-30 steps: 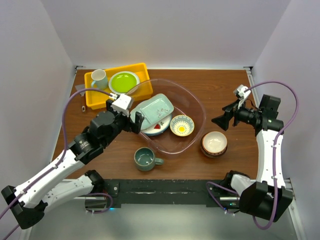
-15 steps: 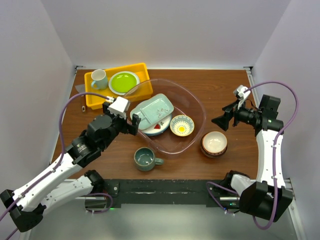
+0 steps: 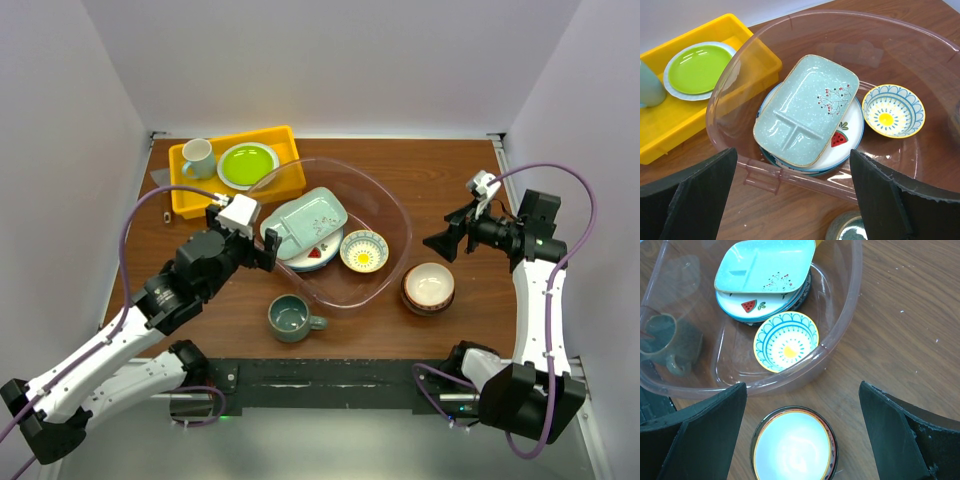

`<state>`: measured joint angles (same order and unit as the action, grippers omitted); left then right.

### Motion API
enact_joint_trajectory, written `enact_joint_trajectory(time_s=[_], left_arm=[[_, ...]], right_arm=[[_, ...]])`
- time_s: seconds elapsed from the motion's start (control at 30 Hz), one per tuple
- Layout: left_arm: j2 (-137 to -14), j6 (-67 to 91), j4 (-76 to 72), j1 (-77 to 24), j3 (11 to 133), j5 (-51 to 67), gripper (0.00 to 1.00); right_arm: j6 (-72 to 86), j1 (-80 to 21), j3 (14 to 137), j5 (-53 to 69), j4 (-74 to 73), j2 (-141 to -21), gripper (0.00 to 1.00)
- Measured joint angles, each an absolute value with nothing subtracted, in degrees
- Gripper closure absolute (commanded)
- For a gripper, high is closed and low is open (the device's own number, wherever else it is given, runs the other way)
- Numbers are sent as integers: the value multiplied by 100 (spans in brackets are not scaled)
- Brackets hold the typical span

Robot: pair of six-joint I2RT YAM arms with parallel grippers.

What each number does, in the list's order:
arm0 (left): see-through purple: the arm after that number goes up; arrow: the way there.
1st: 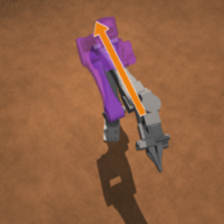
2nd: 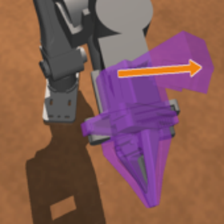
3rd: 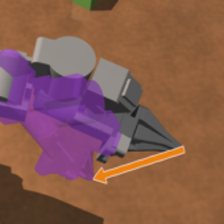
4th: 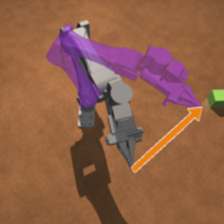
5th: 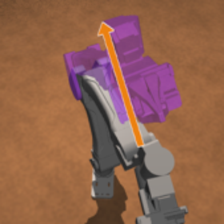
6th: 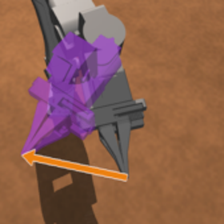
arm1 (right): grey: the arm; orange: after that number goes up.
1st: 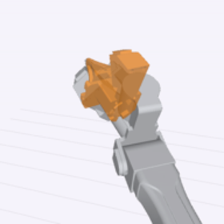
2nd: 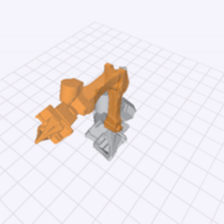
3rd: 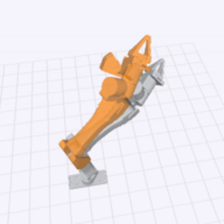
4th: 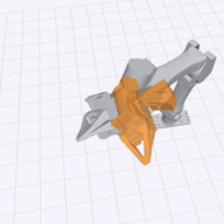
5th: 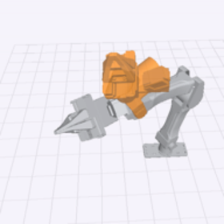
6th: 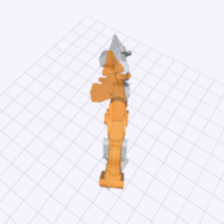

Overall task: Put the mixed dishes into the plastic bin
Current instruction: Pick up the bowl from the center of the board.

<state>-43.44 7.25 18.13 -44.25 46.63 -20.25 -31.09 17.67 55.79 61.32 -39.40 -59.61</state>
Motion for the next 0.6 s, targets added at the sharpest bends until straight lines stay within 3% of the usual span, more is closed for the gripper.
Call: enact_joint_trajectory(time_s=[0.6], left_arm=[[-4233,725,1813,-4425,4611,-2027,0]], right_arm=[[-3153,1767,5579,6154,-3946,-5961,2]])
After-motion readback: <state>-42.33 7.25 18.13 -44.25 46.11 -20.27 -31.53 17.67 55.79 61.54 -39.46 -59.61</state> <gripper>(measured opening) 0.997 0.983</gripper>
